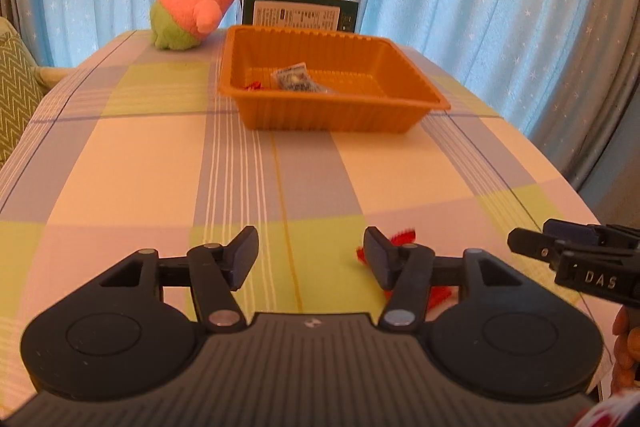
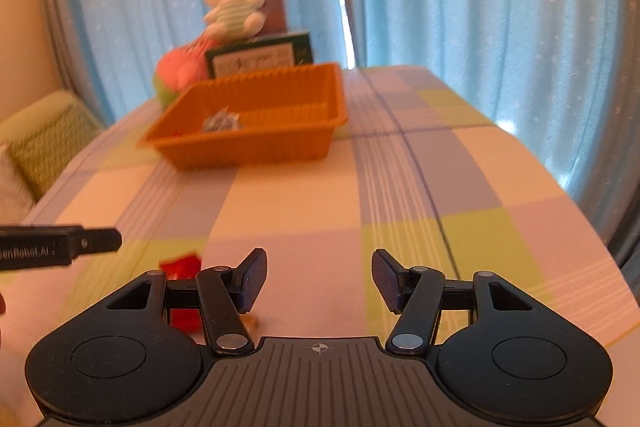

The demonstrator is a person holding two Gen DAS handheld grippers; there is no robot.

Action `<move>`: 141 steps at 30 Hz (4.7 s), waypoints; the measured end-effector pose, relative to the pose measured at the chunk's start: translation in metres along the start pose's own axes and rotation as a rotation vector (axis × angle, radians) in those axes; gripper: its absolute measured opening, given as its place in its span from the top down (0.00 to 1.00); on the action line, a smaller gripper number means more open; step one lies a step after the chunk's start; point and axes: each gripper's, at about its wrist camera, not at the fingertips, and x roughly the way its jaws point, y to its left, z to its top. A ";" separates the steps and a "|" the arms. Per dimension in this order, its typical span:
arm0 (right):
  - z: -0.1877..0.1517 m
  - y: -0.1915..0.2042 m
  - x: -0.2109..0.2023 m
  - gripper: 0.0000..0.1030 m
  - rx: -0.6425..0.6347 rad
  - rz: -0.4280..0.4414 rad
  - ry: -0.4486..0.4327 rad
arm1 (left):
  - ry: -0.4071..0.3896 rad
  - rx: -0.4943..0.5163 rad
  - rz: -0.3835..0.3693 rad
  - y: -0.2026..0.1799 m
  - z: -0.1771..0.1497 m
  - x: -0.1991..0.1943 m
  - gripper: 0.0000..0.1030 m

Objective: Organize snacks
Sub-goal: 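Move both open tools back from the tray toward the remaining red packet and clear candy, then grasp the red printed packet with the left tool while the right tool grasps the clear-wrapped brown candy, then carry the red packet and clear-wrapped candy over the orange tray with both tools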

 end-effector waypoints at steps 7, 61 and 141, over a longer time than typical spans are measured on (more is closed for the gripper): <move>-0.018 0.019 0.016 0.43 -0.150 0.062 0.075 | 0.022 0.009 0.002 0.000 -0.013 -0.004 0.45; 0.003 0.002 0.034 0.79 0.030 -0.022 0.039 | 0.127 0.040 -0.101 -0.049 -0.012 0.052 0.76; 0.160 0.020 0.120 0.79 0.075 0.006 -0.152 | -0.142 -0.061 0.002 0.032 0.148 0.096 0.78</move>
